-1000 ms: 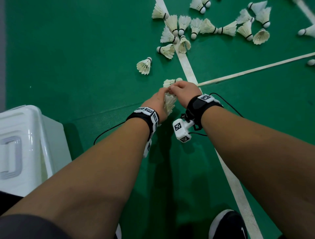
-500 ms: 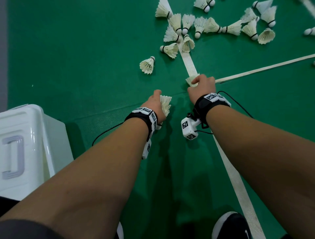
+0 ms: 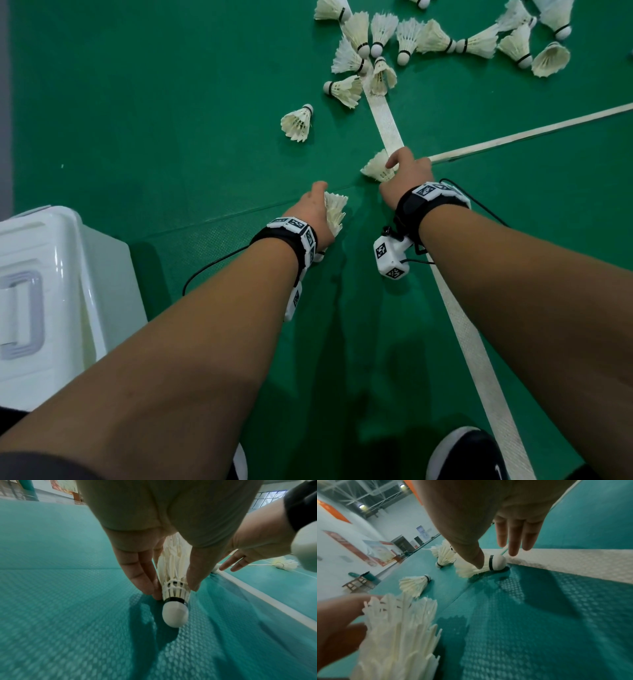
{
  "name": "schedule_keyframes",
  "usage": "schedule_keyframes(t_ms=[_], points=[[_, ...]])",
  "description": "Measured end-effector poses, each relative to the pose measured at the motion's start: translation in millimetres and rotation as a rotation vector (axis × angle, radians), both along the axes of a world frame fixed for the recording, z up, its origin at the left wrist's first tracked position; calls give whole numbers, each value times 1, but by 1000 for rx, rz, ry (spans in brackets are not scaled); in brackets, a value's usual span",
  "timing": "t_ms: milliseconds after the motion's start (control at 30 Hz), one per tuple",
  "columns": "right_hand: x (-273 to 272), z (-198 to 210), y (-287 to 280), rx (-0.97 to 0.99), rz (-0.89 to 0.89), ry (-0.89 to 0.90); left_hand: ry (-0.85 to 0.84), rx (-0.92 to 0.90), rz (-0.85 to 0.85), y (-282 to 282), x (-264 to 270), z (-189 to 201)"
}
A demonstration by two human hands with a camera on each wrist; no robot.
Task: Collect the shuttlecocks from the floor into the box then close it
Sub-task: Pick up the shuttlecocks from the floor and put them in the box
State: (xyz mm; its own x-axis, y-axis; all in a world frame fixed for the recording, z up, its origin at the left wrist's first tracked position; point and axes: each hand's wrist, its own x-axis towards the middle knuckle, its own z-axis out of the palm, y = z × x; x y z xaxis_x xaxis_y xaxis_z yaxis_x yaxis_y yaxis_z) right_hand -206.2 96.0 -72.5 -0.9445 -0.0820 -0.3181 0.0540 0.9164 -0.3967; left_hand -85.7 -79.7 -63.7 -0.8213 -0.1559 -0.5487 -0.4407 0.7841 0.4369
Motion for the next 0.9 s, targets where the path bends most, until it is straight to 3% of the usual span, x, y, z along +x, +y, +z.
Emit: schedule_keyframes(t_ms=[233,367,467,633,733,900], points=[[2,3,-8,-22,194,-11,2,3,10,0,2,1],[11,0,-15,72,373,-75,-1,18,14,0,3,3],[16,3,-23,67,336,-40,-2,14,8,0,4,3],[9,21,-28,-142,220,56,17,3,19,-1,4,5],[13,34,-34,-264,183,-11,54,14,27,0,2,6],[27,38,-39,-176,279,-178,77,43,84,1,-4,7]])
